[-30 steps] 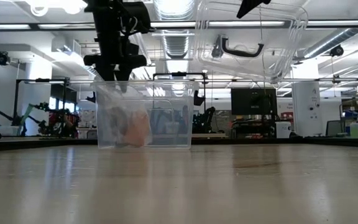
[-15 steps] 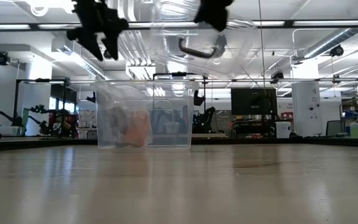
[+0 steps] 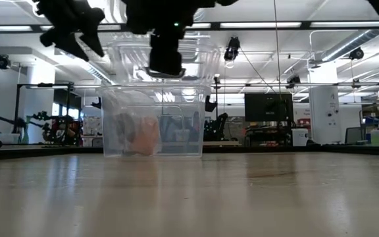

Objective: Roll bandage
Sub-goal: Close the transparent bin

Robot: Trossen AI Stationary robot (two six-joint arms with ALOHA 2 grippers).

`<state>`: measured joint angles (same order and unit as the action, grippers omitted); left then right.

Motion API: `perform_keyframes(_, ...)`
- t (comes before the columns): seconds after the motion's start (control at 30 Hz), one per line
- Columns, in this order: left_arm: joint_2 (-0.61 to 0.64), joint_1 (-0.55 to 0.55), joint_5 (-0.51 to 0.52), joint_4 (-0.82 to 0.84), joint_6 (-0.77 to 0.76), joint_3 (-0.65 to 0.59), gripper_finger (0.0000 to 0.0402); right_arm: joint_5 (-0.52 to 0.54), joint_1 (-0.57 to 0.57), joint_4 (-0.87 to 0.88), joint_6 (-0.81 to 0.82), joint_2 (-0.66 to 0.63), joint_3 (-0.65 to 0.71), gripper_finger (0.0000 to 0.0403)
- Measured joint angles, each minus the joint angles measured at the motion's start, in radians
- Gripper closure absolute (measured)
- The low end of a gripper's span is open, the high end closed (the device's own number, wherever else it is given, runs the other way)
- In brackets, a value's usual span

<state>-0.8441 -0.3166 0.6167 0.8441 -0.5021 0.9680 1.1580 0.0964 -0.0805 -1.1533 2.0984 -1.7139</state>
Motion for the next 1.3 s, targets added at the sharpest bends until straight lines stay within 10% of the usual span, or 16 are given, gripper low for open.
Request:
perform_keyframes(0.4,0.134,0.001,0.005,-0.002,0.023,-0.102,0.0125,0.131,0.033,0.137,-0.053,0.232,-0.301,0.0351)
perform_keyframes(0.8,0.143,0.002,-0.018,-0.033,0.02,-0.129,0.0141,0.131,0.06,0.313,0.14,0.239,-0.309,0.0334)
perform_keyframes(1.3,0.125,0.002,-0.057,-0.054,0.022,-0.129,0.0134,0.076,0.072,0.481,0.385,0.209,-0.343,0.014)
